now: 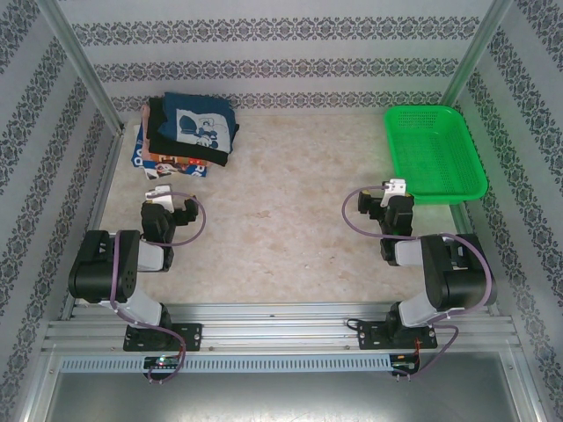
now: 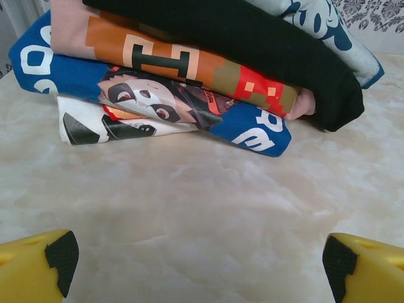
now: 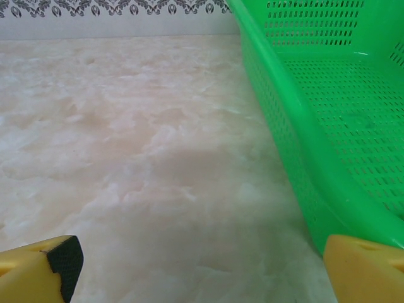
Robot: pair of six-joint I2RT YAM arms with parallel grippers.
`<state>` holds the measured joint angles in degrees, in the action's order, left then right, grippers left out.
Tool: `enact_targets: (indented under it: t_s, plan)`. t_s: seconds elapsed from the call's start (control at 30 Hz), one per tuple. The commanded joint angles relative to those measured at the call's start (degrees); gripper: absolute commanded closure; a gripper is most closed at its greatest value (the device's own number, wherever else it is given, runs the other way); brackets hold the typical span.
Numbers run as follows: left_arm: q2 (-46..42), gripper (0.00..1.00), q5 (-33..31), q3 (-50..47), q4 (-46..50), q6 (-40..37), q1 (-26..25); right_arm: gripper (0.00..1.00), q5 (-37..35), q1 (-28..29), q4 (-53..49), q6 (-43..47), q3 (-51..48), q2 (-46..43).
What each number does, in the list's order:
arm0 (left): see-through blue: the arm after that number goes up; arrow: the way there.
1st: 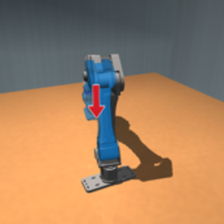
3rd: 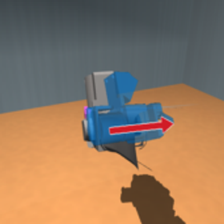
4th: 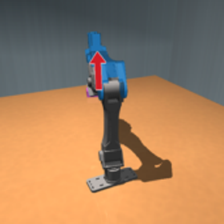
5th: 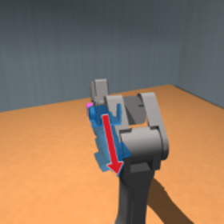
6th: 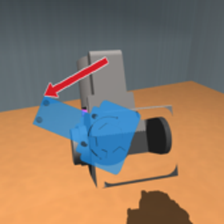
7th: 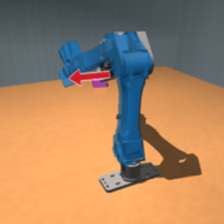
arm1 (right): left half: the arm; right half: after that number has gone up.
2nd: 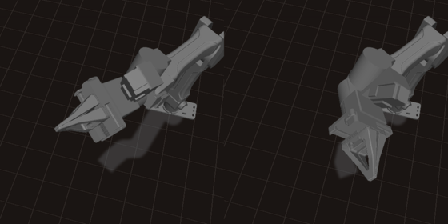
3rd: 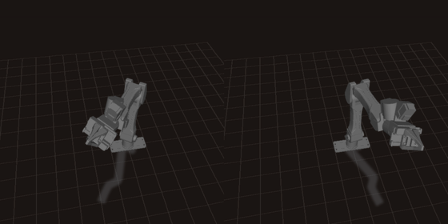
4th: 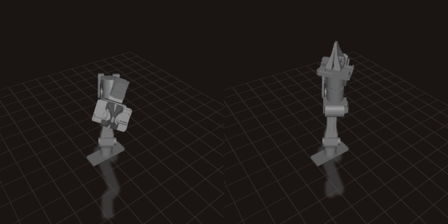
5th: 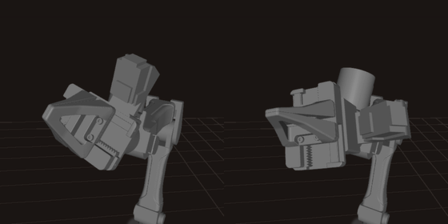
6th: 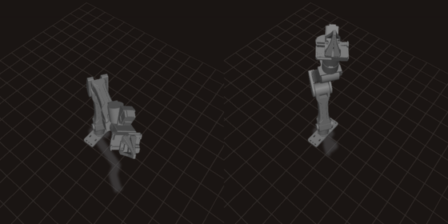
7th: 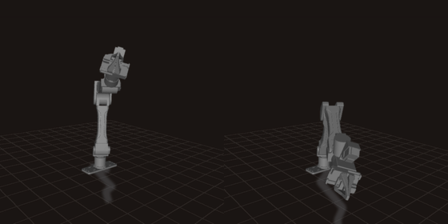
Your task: Fold and stack the t-shirts
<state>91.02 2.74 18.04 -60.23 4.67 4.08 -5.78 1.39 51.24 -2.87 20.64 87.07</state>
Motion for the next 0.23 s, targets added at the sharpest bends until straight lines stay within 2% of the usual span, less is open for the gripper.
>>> enact_targets:
  t_s: [0.0,0.2]
  plan:
    - [-0.2,0.0,-0.3,0.5,0.0,-1.0,-0.6,0.02,-0.4,0.2,0.5,0.8,1.0,-0.7]
    - [-0.3,0.0,-0.2,0.6,0.1,-1.0,-0.6,0.02,1.8,-0.8,0.5,0.3,0.9,-0.7]
